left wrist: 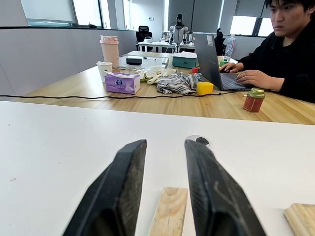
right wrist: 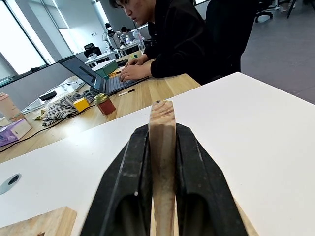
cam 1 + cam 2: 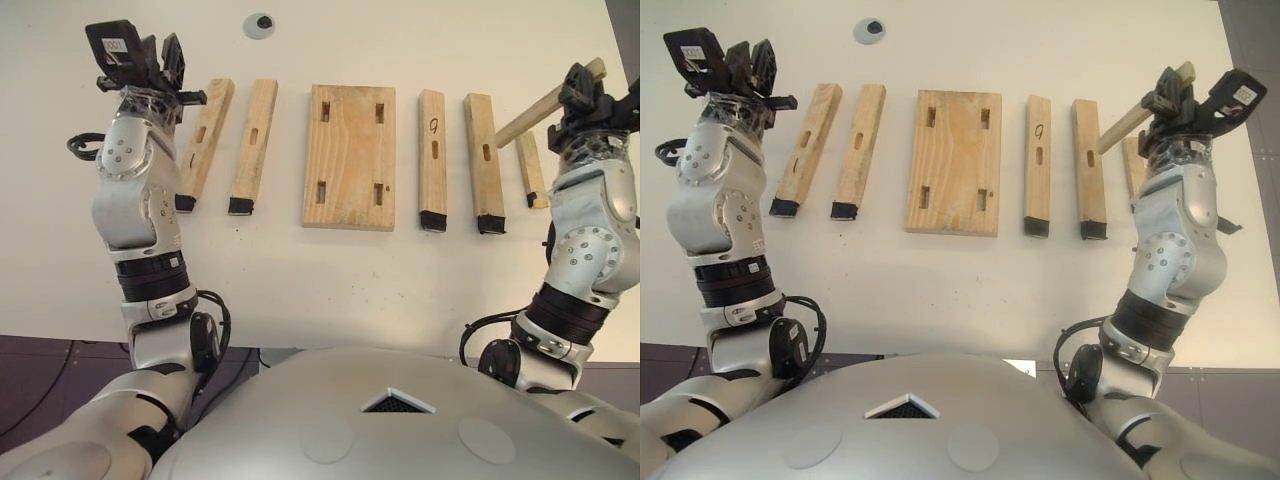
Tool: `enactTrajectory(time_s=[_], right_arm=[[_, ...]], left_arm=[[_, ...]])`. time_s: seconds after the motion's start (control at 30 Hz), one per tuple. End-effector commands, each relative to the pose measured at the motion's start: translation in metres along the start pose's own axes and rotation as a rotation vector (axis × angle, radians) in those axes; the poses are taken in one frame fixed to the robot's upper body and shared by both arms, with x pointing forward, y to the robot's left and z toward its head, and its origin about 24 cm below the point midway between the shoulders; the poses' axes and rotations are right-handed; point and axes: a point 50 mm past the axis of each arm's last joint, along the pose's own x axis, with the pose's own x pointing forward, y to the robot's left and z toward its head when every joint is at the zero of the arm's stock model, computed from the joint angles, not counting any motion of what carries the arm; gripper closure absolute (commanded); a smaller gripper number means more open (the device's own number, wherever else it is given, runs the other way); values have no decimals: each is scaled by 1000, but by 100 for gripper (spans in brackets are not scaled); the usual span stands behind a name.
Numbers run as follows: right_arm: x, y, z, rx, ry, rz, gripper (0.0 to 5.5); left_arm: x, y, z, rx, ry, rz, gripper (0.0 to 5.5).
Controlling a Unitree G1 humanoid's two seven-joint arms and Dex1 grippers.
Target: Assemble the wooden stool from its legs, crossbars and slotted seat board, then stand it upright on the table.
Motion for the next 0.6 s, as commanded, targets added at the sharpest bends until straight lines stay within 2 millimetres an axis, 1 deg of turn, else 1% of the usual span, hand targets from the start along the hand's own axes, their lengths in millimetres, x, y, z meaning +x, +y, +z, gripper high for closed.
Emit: enactTrajectory(time_s=[0.03, 0.07, 0.13, 0.33, 0.4, 0.5, 0.6], right_arm=[[-8, -11, -16, -31, 34, -16, 511], [-10, -13, -19, -25, 38, -27, 511], [-13, -13, -20, -15, 28, -33, 511], [-7, -11, 3, 2, -48, -32, 511], [-5, -8, 6, 18, -54, -17, 511], [-3, -5, 5, 16, -52, 0, 511], [-2, -2, -7, 52, -6, 31, 511]], left_arm=[[6, -6, 4, 33, 10, -46, 411], [8, -8, 7, 46, 10, -63, 411], [11, -11, 11, 74, 3, -88, 411], [13, -10, 13, 77, 1, -84, 411], [13, -13, 11, 77, 3, -89, 411], [14, -15, 11, 81, 6, -102, 411], [16, -14, 11, 85, 9, -103, 411]])
